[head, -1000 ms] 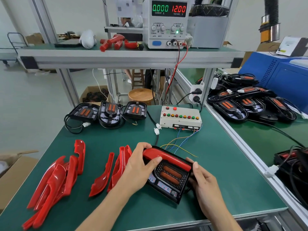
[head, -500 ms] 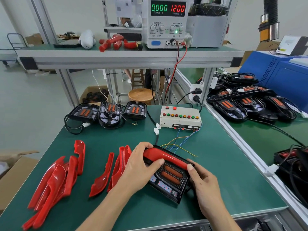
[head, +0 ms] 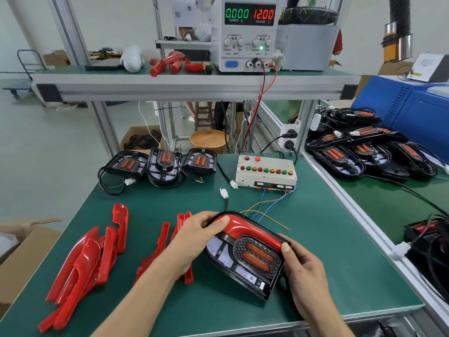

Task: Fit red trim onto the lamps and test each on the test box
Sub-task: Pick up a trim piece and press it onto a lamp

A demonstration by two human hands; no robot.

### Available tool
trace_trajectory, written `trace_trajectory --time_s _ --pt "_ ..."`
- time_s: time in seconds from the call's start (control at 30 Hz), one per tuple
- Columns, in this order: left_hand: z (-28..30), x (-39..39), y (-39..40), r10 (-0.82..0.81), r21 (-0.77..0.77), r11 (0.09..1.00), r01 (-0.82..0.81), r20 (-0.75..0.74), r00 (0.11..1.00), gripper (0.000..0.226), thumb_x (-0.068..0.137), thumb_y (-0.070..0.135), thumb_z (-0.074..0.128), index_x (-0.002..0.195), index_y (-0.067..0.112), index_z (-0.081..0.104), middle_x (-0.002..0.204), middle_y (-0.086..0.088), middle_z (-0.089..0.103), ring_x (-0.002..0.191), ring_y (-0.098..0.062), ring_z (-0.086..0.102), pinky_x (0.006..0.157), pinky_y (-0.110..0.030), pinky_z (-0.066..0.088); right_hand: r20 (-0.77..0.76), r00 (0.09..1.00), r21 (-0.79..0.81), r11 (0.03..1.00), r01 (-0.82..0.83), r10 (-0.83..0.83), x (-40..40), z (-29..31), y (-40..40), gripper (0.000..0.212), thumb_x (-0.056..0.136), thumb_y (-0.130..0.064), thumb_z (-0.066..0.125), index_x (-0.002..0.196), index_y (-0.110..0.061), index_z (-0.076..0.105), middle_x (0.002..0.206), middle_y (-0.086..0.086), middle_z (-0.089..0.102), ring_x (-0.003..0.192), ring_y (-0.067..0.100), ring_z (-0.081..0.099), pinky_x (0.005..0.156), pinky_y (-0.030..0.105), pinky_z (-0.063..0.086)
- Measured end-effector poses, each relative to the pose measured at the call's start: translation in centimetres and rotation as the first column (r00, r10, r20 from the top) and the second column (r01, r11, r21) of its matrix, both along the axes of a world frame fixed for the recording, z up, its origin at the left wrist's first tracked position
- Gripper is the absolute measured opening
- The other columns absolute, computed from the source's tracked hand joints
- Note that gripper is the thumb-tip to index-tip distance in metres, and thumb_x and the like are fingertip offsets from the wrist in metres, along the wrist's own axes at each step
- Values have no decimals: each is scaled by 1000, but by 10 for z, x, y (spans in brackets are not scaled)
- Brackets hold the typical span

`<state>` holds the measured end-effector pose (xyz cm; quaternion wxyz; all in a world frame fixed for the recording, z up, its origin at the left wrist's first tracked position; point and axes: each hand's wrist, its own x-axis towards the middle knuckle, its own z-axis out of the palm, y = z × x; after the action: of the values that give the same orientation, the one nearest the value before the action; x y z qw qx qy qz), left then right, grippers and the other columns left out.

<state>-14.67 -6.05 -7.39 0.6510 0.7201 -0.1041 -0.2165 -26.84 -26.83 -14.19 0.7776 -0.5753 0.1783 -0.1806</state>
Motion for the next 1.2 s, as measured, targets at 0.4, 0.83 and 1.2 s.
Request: trace_trajectory --time_s 0.4,0.83,1.2 --pt "10 -11 -14 18 -212 973 -92 -324 946 24 93 20 71 112 5 72 104 -18 77 86 -27 74 84 -41 61 40 999 157 988 -12 6 -1 4 -2 36 89 -22 63 120 -5 69 118 26 72 106 38 71 97 48 56" --pt "11 -14 -20 64 -221 966 -133 -292 954 20 90 17 74 104 3 71 91 -15 77 74 -23 73 65 -31 59 108 993 204 977 -59 38 -5 6 -2 36 91 -17 60 121 1 66 117 27 72 99 32 73 89 40 62" --pt "14 -14 -17 53 -187 977 -101 -244 968 17 91 20 74 101 7 72 89 -11 78 76 -21 73 73 -32 56 -31 996 54 995 -81 83 -9 15 -8 20 97 -20 61 109 -16 78 114 16 76 102 26 74 92 39 61"
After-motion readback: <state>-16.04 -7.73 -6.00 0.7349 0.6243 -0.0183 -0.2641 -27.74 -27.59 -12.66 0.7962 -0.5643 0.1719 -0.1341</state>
